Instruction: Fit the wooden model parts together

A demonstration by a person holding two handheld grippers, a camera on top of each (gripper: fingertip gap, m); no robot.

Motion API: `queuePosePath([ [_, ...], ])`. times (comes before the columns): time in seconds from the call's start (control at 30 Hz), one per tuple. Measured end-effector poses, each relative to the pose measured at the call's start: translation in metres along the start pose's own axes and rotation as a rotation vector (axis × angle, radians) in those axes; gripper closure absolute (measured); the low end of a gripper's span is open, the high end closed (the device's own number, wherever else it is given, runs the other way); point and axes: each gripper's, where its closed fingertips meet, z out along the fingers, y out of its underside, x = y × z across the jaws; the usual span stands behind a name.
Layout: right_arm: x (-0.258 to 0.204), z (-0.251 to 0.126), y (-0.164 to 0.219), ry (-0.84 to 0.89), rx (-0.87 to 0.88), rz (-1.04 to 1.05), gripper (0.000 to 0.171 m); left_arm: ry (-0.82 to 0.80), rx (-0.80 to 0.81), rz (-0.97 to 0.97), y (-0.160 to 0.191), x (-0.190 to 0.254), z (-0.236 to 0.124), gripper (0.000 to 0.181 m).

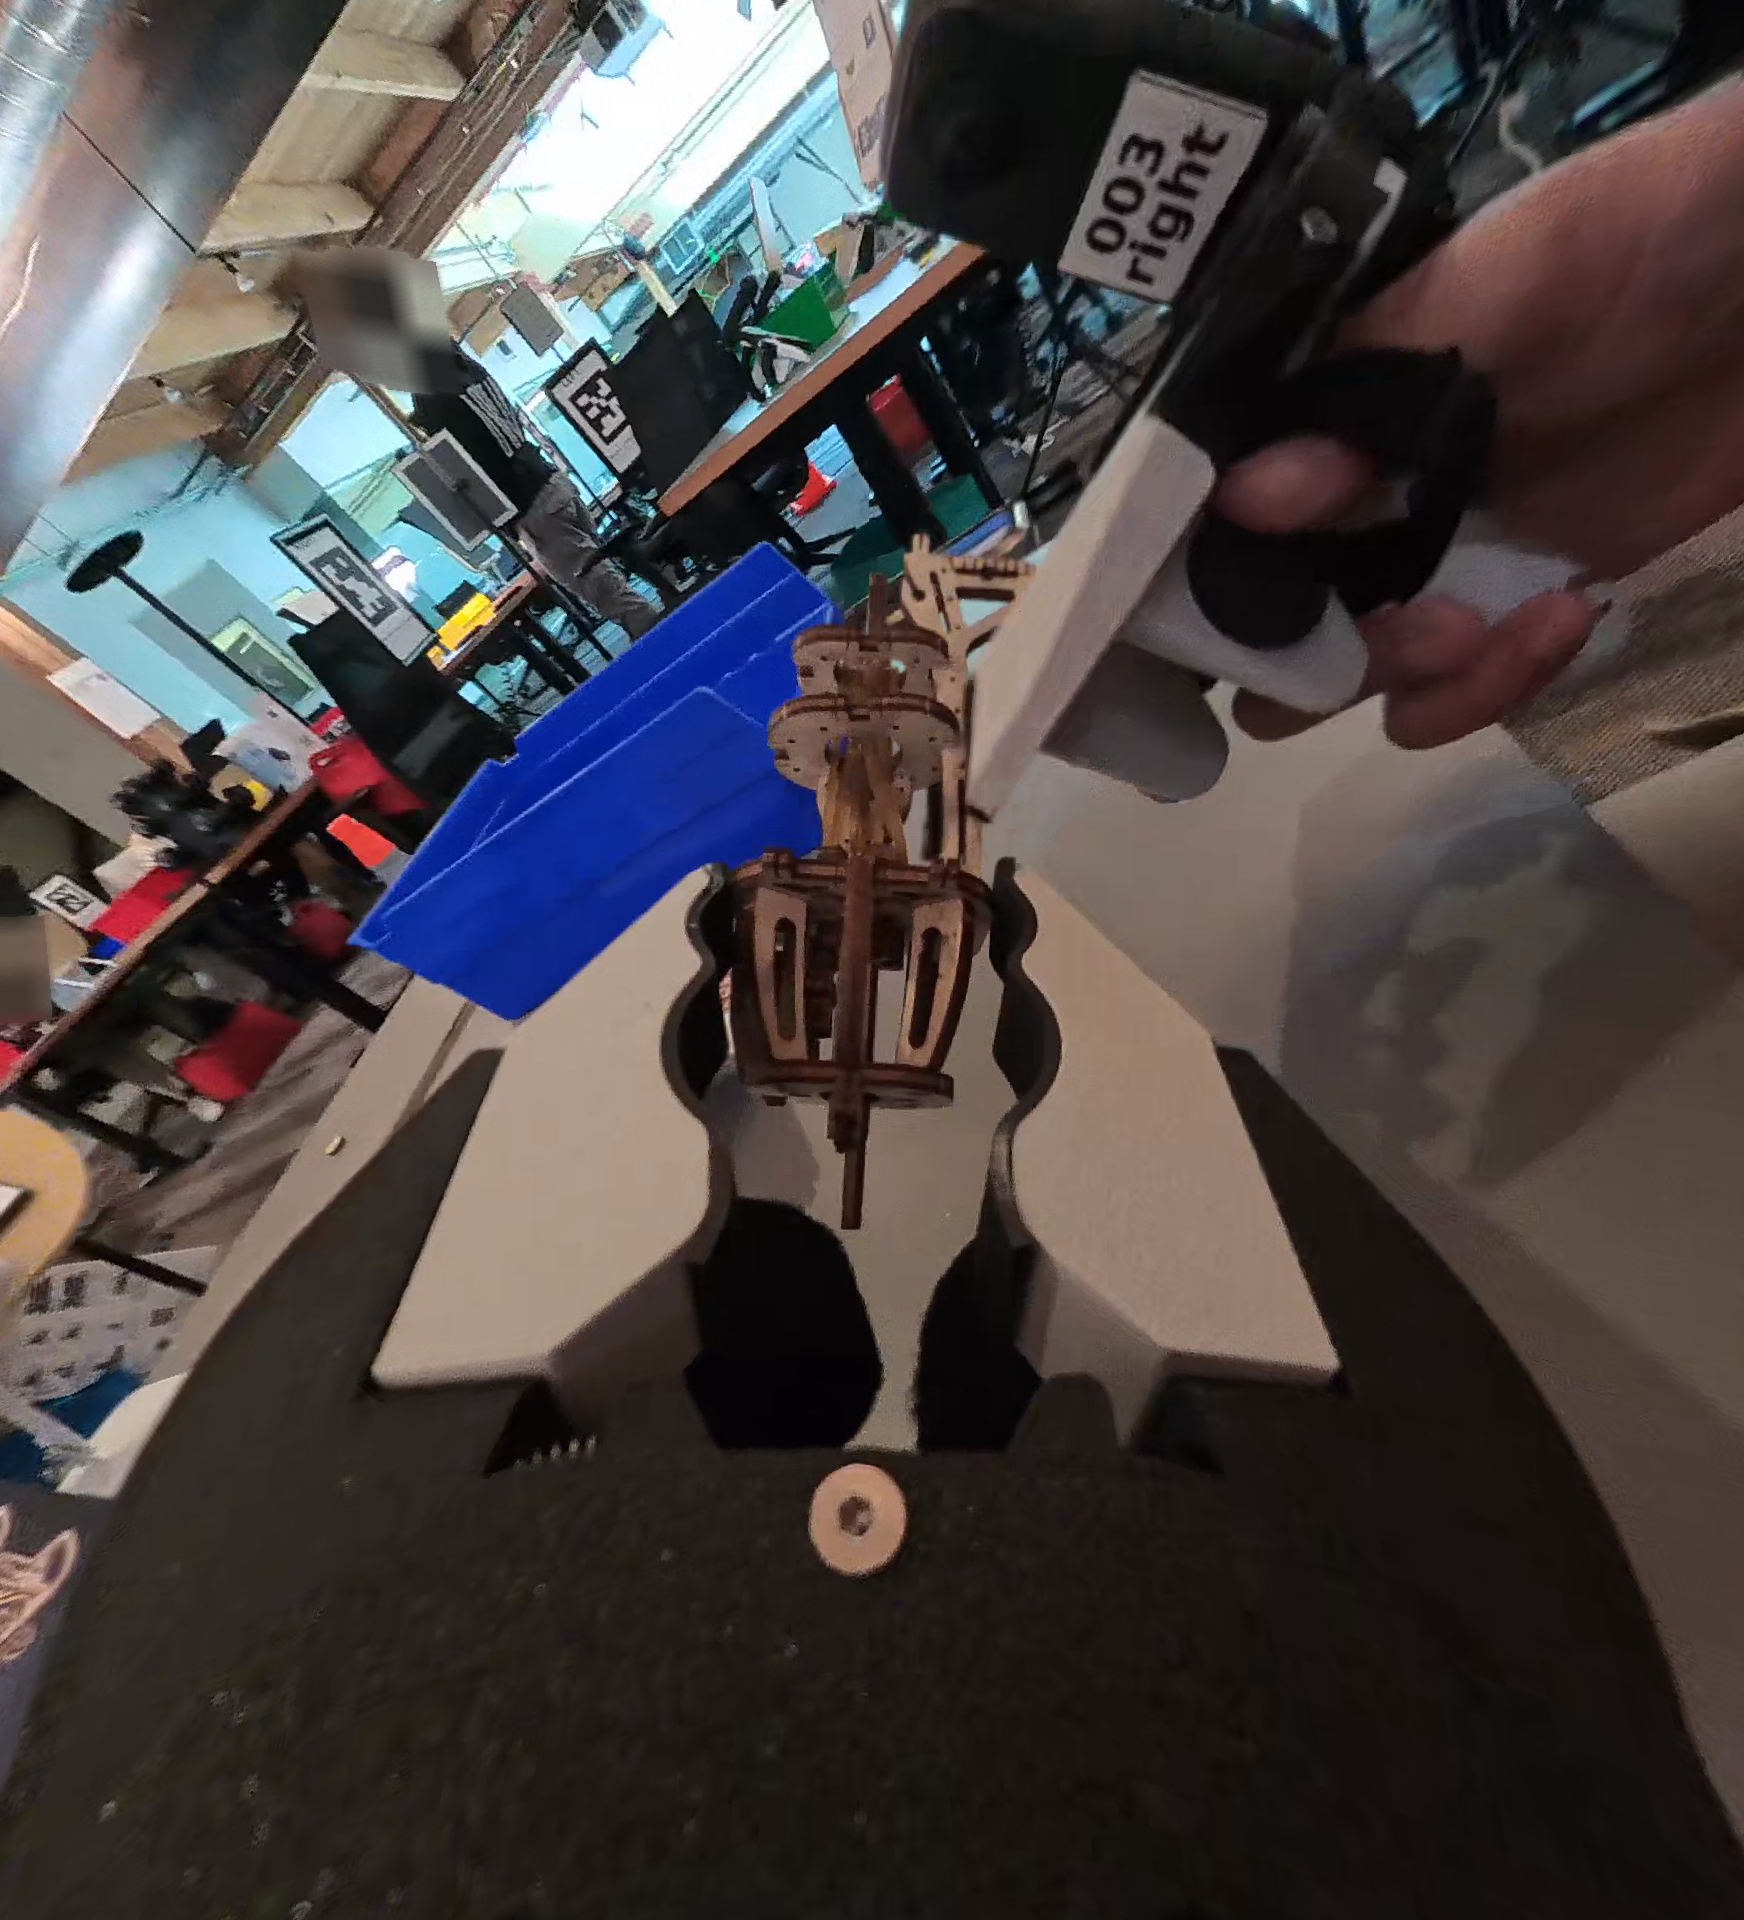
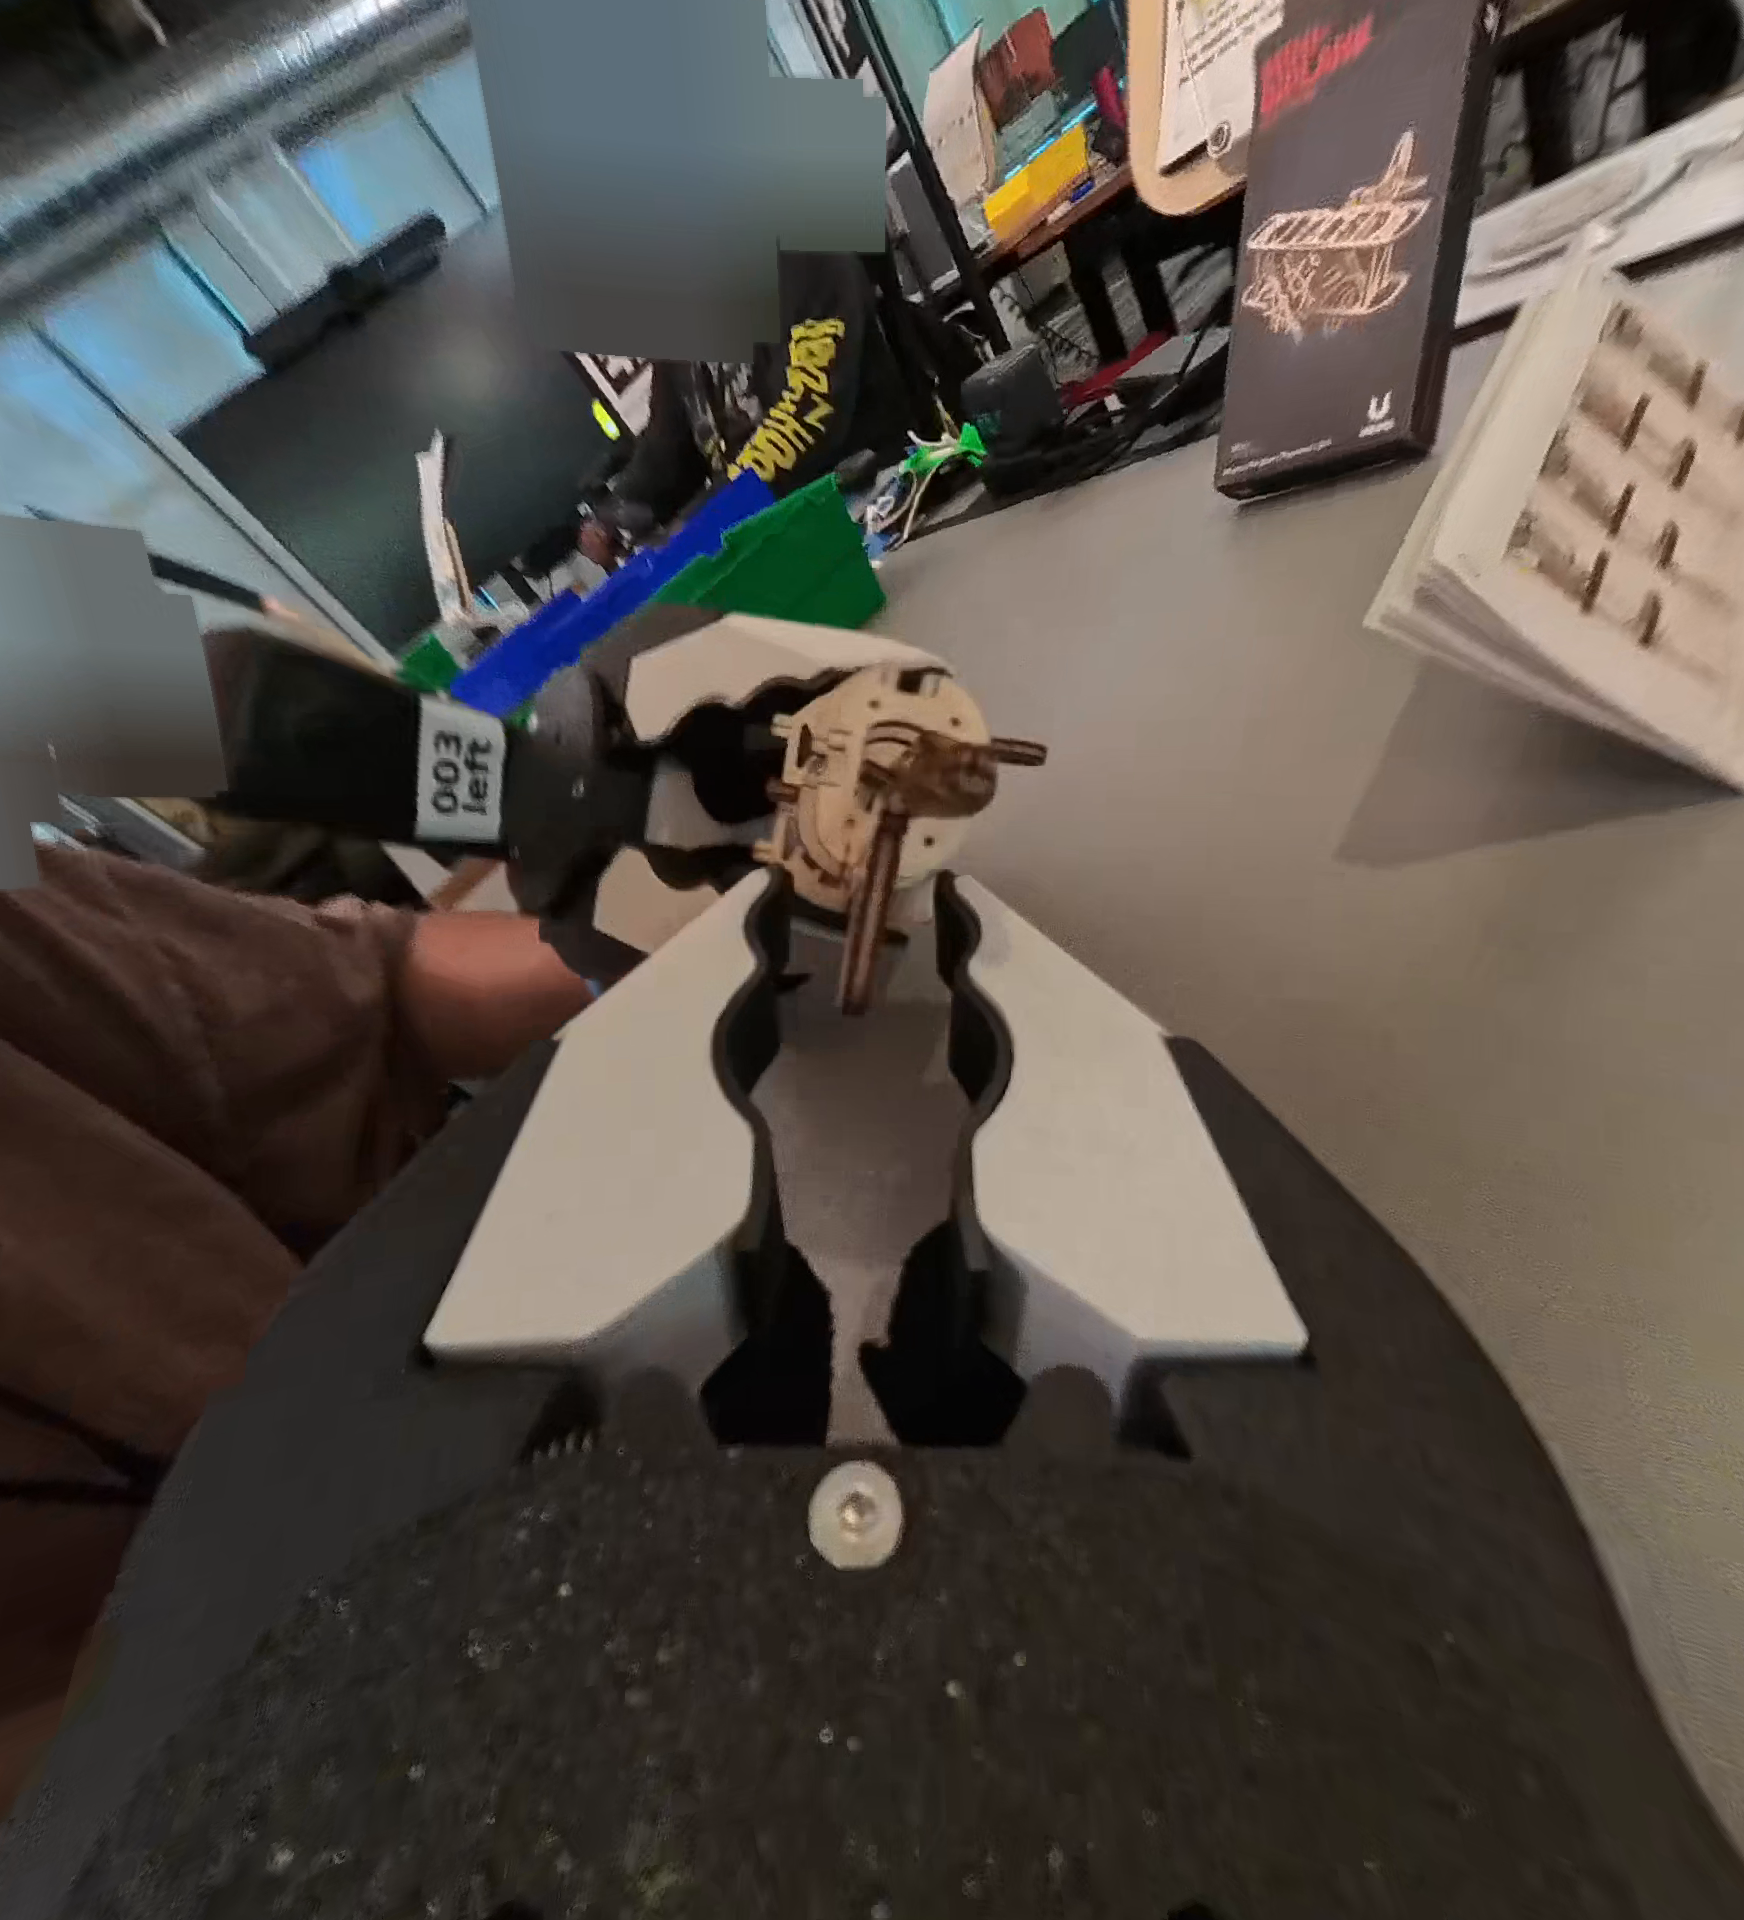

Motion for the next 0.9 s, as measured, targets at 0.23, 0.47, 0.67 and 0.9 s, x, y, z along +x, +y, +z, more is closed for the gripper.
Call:
queuePosePath([
  [0.23,0.0,0.006,0.003,-0.001,0.027,0.147,0.168,-0.043,-0.018,-0.012,-0.002,0.001,0.005,0.134],
  [0.47,0.005,0.003,0.006,0.072,-0.053,0.106,0.168,-0.038,-0.027,-0.02,0.006,0.004,0.008,0.135],
  [0.67,0.002,0.0,0.007,0.037,-0.114,0.121,0.168,-0.046,-0.025,-0.011,0.006,0.006,0.008,0.135],
  [0.9,0.008,-0.002,0.009,0.02,-0.114,0.257,0.168,-0.032,-0.086,-0.088,0.011,0.008,0.012,0.137],
])
